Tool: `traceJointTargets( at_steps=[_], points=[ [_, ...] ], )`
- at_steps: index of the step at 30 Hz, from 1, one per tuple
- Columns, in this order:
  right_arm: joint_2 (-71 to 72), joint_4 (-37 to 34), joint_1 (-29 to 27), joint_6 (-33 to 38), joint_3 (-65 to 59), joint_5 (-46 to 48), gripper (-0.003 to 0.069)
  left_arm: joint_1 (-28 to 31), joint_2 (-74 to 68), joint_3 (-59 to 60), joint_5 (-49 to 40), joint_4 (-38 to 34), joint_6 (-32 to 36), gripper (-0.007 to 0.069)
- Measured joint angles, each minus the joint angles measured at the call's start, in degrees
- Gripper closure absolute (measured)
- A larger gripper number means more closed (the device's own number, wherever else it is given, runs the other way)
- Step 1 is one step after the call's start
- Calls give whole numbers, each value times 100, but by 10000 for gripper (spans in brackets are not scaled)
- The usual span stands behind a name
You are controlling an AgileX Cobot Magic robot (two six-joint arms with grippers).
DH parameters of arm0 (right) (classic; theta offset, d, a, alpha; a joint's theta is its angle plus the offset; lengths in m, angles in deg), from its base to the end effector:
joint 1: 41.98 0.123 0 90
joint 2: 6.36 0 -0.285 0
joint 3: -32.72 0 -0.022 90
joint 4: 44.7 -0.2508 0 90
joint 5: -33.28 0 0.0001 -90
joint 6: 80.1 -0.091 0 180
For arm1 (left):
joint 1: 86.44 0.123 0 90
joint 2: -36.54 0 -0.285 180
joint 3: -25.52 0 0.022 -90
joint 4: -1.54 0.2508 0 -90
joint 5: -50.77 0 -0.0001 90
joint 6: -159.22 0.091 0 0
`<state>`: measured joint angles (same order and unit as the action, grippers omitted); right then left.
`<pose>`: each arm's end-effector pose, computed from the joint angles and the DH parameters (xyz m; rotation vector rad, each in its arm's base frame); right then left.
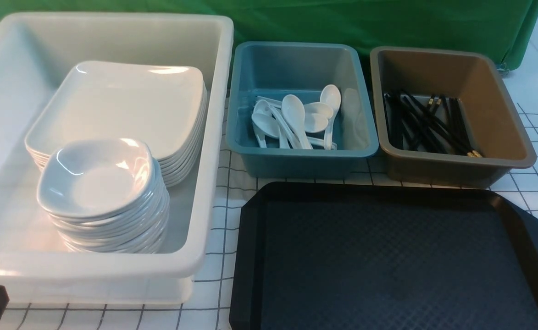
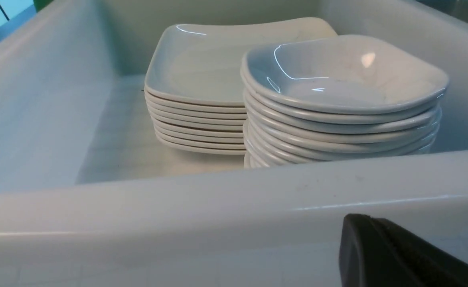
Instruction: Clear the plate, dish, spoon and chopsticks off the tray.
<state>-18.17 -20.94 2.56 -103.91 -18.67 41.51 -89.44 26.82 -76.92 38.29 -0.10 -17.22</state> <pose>0.0185 0.0108 0.3439 -0.4272 1.1862 0.6427 0.0581 -0.0036 0.1895 0.0799 1.7393 -0.0187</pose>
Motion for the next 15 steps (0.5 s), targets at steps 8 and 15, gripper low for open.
traceJointTargets(
  at_steps=[8, 15],
  points=[
    [0, 0, 0, 0, 0, 0, 466, 0, 0, 0, -7, 2, 31, 624],
    [0, 0, 0, 0, 0, 0, 457, 0, 0, 0, -7, 2, 33, 624]
  ],
)
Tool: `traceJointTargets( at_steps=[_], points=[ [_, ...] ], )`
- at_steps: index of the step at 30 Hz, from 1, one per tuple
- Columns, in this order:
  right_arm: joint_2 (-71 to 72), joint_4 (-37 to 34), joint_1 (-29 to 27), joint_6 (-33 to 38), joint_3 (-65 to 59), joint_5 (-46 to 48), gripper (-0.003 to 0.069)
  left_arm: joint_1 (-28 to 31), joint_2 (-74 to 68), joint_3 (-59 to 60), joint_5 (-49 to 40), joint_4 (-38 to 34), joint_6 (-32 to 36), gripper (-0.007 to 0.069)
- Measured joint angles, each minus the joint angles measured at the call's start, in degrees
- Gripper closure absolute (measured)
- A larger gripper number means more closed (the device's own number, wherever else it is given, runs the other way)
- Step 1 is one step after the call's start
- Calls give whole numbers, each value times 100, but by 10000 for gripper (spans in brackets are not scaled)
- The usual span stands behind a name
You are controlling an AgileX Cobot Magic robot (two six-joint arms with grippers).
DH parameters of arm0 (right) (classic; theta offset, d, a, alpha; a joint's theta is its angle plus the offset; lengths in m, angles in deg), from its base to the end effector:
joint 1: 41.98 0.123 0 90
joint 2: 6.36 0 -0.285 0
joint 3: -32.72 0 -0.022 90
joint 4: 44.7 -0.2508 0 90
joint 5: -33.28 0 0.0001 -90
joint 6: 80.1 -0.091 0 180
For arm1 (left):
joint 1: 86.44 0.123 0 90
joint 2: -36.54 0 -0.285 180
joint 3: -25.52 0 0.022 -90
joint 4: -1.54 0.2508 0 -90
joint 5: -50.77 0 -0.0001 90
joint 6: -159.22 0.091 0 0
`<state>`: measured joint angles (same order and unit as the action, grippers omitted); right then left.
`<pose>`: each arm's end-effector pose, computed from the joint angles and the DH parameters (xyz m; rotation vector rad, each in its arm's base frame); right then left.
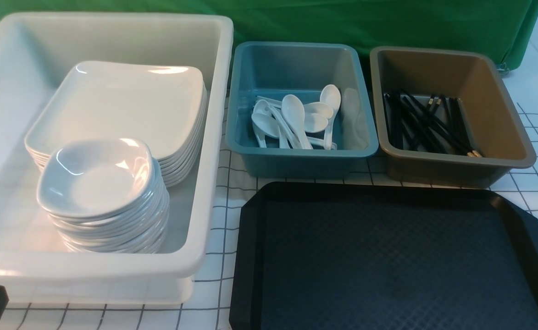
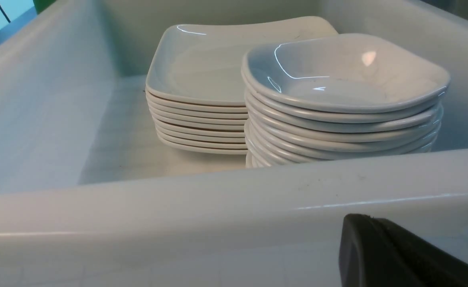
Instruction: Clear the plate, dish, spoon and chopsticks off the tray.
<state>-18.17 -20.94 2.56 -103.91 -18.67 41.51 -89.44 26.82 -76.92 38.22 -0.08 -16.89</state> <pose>0.0185 0.0108 0.3439 -0.4272 1.1862 0.6427 0.0581 -0.0036 0.1894 0.0852 1.7402 -0.0142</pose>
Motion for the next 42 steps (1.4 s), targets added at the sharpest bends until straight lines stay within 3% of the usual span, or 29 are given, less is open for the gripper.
traceJointTargets(
  at_steps=[11, 14, 15, 19, 28, 32, 33, 39, 42],
  points=[
    [0, -32, 0, 0, -11, -45, 431, 0, 0, 0, -14, 5, 5, 624],
    [0, -673, 0, 715, -132, -217, 426, 0, 0, 0, -14, 5, 5, 623],
    [0, -1136, 0, 1405, -245, -360, 425, 0, 0, 0, -14, 5, 5, 623],
    [-5, -2433, 0, 2875, -584, -824, 421, 0, 0, 0, -16, 6, 5, 621],
    [41, -2852, -58, 3452, -1019, -1035, 420, 0, 0, 0, -16, 13, 7, 621],
    [60, -2857, -682, 3521, -1265, -1079, 420, 0, 0, 0, -16, 13, 7, 621],
    [55, -2857, -1344, 3514, -1482, -1087, 420, 0, 0, 0, -16, 13, 7, 621],
    [138, -2857, -3231, 3501, -2455, -1030, 420, 0, 0, 0, -16, 13, 11, 619],
    [305, -2859, -3912, 3501, -2592, -367, 419, 0, 0, 0, -21, 13, 11, 619]
  ],
)
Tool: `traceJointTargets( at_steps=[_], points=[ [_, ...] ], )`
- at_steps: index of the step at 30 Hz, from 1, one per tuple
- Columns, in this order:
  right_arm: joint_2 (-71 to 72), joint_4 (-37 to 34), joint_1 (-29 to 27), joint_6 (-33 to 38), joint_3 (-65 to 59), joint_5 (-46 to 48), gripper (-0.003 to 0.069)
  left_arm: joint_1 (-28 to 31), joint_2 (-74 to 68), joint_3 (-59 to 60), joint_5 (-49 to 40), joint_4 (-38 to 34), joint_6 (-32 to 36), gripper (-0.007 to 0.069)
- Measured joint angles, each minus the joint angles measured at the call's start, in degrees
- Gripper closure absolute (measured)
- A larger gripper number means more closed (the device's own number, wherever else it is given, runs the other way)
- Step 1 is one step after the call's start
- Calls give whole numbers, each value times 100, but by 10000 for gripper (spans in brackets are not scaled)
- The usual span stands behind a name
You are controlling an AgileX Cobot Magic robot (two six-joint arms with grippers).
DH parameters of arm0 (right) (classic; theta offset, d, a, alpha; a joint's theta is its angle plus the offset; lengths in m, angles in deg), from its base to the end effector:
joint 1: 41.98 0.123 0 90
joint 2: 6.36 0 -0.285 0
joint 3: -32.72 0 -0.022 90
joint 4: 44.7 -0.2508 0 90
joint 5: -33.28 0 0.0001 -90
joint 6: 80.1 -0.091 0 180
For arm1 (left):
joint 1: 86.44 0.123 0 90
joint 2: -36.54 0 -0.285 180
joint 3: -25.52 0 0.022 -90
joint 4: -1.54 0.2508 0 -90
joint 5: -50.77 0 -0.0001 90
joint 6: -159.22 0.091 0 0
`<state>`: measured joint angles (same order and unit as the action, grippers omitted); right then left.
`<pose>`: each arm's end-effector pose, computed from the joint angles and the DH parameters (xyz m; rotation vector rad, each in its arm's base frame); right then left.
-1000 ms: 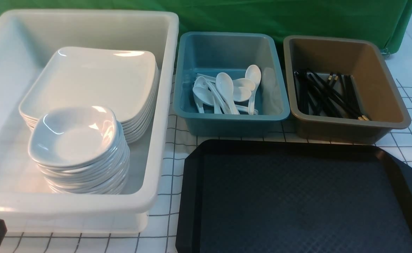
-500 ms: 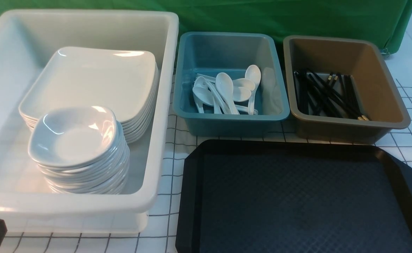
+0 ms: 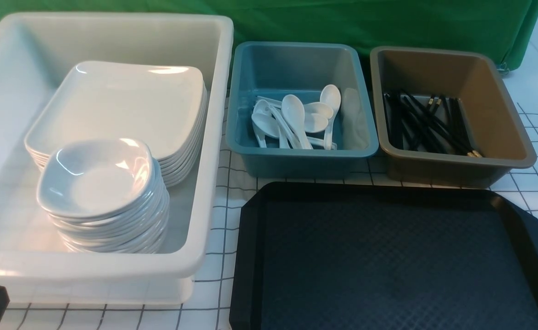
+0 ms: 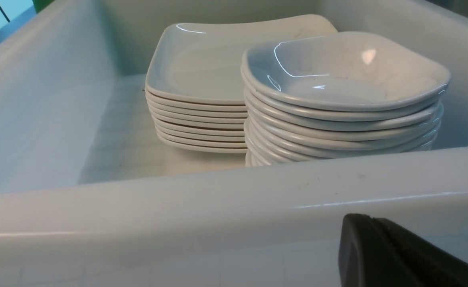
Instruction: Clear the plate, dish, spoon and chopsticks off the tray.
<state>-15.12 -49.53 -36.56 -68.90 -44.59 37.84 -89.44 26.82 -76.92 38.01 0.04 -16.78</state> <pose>0.0577 0.0061 0.2045 -0.1678 1.5726 -0.0079 0.0580 -0.0036 0.1890 0.0886 1.7437 -0.0110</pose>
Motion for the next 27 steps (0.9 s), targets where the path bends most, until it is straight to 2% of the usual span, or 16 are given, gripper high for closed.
traceJointTargets(
  at_steps=[1, 5, 27],
  points=[
    [60, 6, -251, 6, -22, 461, 419, 0, 0, 5, 0, 5, 0, 619],
    [83, 11, -536, 130, -52, 893, 419, 0, 0, 5, -16, 5, 0, 619],
    [88, 24, -542, 93, -58, 955, 419, 0, 0, 5, -10, 5, 0, 619]
  ],
)
